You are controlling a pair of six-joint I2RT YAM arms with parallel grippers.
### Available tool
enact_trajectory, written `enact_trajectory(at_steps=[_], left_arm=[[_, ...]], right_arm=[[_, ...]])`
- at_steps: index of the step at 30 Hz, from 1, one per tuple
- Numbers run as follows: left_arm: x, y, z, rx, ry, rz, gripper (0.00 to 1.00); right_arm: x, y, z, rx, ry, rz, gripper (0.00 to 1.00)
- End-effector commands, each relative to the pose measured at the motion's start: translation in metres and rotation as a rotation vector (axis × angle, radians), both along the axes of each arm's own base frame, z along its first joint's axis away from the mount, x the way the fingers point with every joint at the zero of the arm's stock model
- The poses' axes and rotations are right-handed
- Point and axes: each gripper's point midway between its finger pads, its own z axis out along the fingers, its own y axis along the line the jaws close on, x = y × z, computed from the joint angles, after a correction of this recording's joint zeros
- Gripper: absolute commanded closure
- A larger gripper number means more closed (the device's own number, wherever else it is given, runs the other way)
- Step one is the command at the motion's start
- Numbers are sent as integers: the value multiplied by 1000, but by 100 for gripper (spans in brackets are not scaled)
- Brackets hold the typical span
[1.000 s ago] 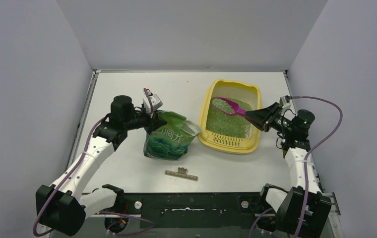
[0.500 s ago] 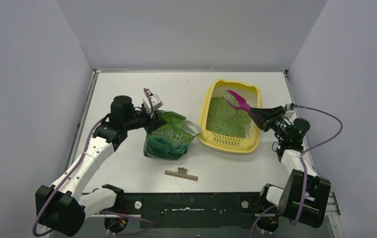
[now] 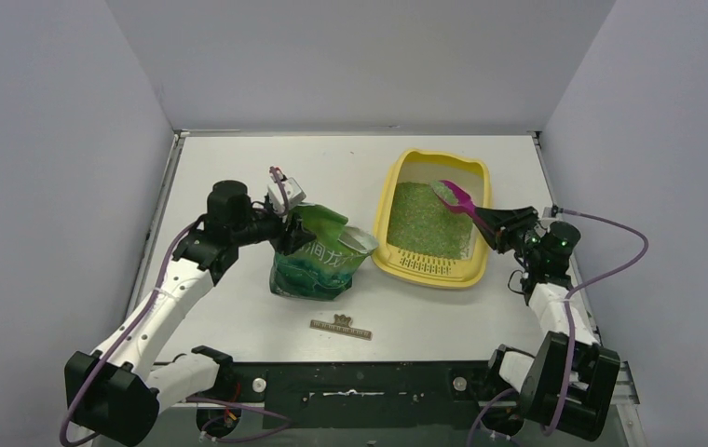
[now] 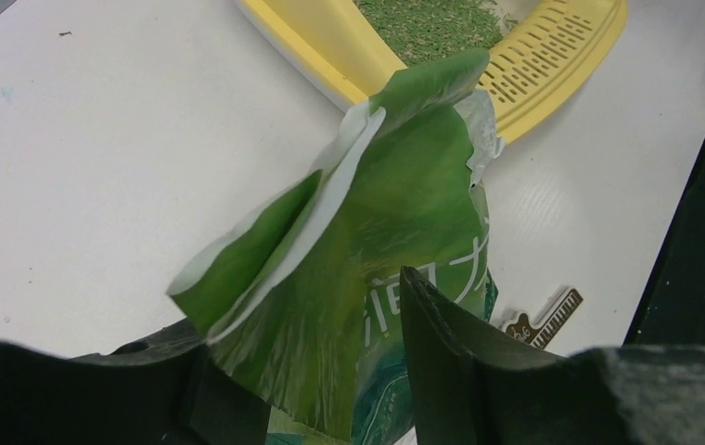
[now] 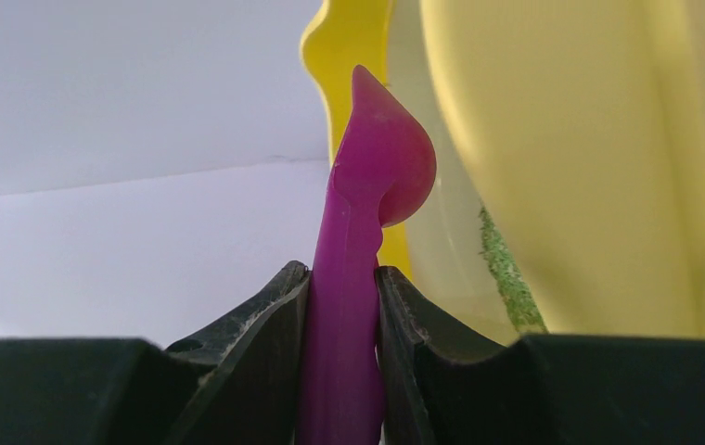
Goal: Fill the litter box with clean litter
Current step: Pour the cat litter into the litter box.
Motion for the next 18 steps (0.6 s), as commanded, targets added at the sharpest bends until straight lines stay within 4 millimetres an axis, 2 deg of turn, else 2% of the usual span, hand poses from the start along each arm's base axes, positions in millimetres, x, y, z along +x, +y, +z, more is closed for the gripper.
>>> enact_trajectory(at_steps=[1, 10, 14, 18], left_arm=[[0, 0, 30, -25, -85, -3, 54], [14, 23, 35, 29, -150, 151, 40], [16, 32, 42, 24, -208, 206, 22], [16, 42, 46, 19, -265, 254, 16]], right_arm=[[3, -21, 14, -164, 23, -117, 100], [5, -31, 24, -170, 42, -214, 100], [10, -31, 28, -166, 35, -250, 100], [14, -31, 36, -193, 27, -304, 100]])
